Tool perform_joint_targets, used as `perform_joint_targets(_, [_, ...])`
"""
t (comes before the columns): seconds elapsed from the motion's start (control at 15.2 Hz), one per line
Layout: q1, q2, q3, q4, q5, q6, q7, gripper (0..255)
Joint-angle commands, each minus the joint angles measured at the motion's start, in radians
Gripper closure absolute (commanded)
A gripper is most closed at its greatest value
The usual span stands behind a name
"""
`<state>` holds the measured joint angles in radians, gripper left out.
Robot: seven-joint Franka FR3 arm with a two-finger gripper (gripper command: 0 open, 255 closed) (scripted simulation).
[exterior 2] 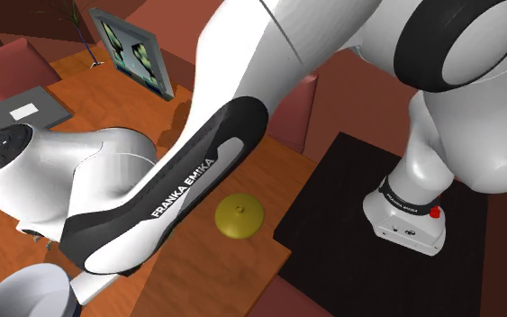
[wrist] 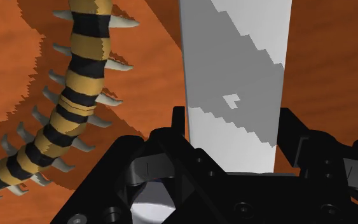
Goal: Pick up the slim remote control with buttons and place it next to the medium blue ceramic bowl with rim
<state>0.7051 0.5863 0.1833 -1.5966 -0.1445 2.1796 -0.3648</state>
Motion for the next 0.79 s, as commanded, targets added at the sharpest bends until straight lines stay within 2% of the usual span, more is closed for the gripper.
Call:
perform_joint_targets(0.0, [0.037,0.06,0.002,0.108,-0.008,-0.049,0.032,255])
perform_joint_targets(0.33, [0.127,0.24,0.001,0.418,-0.025,-0.18,0.088,255])
perform_joint_targets(0.4, [0.146,0.286,0.0,0.499,-0.027,-0.216,0.096,255])
perform_joint_targets(0.46, [0.178,0.368,-0.003,0.646,-0.031,-0.279,0.105,255])
perform_joint_targets(0.73, [0.178,0.386,-0.006,0.624,-0.033,-0.24,0.108,255])
